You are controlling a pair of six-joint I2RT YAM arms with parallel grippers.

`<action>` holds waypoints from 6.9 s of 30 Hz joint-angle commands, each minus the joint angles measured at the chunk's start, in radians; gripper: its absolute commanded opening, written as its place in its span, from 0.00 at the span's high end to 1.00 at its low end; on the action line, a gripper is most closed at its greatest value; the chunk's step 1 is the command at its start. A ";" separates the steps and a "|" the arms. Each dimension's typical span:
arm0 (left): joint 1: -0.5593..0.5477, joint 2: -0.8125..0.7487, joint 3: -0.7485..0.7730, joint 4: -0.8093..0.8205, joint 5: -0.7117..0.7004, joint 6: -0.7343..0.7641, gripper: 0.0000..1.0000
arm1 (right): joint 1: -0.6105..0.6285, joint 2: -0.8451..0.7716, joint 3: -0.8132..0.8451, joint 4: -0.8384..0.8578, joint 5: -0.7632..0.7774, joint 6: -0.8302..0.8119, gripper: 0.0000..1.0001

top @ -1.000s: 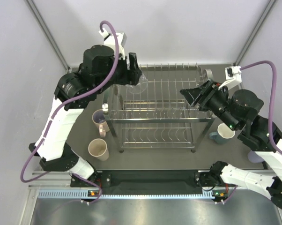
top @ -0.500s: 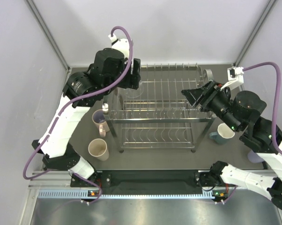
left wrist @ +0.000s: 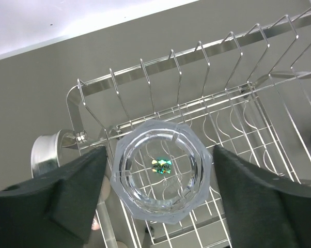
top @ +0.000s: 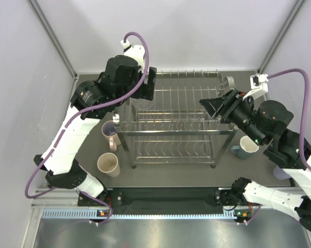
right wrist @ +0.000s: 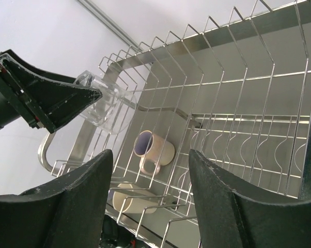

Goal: Load the cups into the dish rack

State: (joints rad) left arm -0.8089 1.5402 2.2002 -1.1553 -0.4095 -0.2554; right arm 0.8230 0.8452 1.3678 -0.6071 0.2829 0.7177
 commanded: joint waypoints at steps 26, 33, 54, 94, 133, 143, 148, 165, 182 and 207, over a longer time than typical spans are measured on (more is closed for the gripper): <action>-0.006 -0.359 -0.112 0.048 -0.417 -0.194 0.20 | 0.014 0.051 -0.016 -0.052 -0.151 -0.004 0.39; -0.004 -0.445 -0.295 -0.049 -0.511 -0.315 0.30 | 0.018 0.077 -0.015 -0.046 -0.246 -0.018 0.39; -0.003 -0.517 -0.454 -0.189 -0.551 -0.467 0.28 | 0.039 0.204 0.276 -0.077 -0.240 -0.161 0.36; 0.858 -0.430 -1.211 0.420 0.377 -0.289 0.33 | 0.039 0.183 0.269 -0.215 -0.435 -0.222 0.30; 0.858 -0.359 -0.802 0.266 0.118 -0.358 1.00 | 0.039 0.175 0.323 -0.338 -0.436 -0.221 0.30; 0.856 -0.396 -0.430 0.180 0.199 -0.443 1.00 | 0.039 0.163 0.344 -0.355 -0.475 -0.305 0.30; 0.855 -0.384 -0.263 0.216 0.322 -0.469 1.00 | 0.039 0.146 0.356 -0.289 -0.458 -0.296 0.30; 0.856 -0.405 -0.239 0.829 0.819 -0.873 1.00 | 0.039 0.268 0.372 0.039 -0.715 -0.195 0.16; 0.856 -0.558 -0.622 1.273 1.032 -1.418 1.00 | 0.054 0.482 0.373 0.532 -0.740 0.048 0.10; 0.856 -0.617 -0.706 1.234 1.161 -1.412 1.00 | 0.205 0.568 0.461 0.664 -0.590 0.121 0.25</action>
State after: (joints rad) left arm 0.0456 0.9279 1.4757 -0.0517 0.7666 -1.6455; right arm 1.0126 1.3972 1.7832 0.0181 -0.3588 0.8391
